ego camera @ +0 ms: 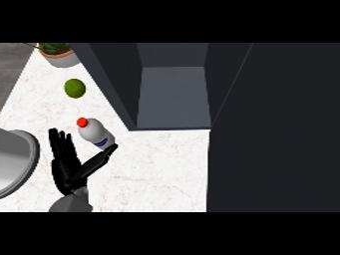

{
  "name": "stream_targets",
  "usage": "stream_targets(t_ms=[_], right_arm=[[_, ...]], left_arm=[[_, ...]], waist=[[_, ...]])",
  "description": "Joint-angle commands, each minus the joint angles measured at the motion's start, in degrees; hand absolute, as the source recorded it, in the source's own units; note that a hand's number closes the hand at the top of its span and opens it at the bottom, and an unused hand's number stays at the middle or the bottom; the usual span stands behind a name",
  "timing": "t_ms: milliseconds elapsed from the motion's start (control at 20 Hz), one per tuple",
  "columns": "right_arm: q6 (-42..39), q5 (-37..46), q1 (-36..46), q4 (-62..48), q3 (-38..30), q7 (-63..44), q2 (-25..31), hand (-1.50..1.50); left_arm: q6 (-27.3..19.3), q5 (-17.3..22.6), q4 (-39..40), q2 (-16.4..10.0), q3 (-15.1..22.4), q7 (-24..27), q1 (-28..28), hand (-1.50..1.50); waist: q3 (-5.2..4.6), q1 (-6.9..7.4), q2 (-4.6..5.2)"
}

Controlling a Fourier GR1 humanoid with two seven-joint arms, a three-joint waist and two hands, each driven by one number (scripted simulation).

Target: Pick up the bottled water, place it into the cabinet and close the cabinet

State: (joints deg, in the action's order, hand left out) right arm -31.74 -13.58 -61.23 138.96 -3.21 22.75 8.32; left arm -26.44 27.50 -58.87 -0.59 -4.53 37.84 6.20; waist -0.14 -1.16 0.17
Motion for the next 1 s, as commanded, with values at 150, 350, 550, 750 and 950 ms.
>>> stream_targets(t_ms=[150,350,550,750,950], right_arm=[[-1.3,-6.2,-3.9,7.8,-4.6,-0.9,0.7,-1.50],[-1.7,-2.7,-4.8,8.5,-2.5,0.2,-1.1,-1.50],[-2.8,-5.3,-6.7,9.5,-4.4,0.3,0.0,-1.50],[-3.6,-6.2,-5.1,7.1,-7.6,2.0,1.1,-1.50],[-4.2,-7.5,-5.5,6.7,-8.4,2.3,1.3,-1.50]], left_arm=[[3.6,2.1,12.9,0.6,-4.8,6.1,7.5,-1.50],[12.1,6.0,17.7,-0.5,-7.2,9.6,9.2,-1.50],[14.6,7.0,19.5,-0.6,-7.7,9.6,13.6,-1.50],[21.9,7.9,23.9,-1.2,-8.7,14.6,12.0,-1.50],[20.2,8.3,26.0,0.4,-9.8,16.3,16.4,1.50]], waist=[[0.03,-0.23,-0.02],[-0.05,-0.29,0.11],[-0.03,-0.46,0.06],[0.01,-0.10,0.01],[0.04,-0.22,-0.04]])
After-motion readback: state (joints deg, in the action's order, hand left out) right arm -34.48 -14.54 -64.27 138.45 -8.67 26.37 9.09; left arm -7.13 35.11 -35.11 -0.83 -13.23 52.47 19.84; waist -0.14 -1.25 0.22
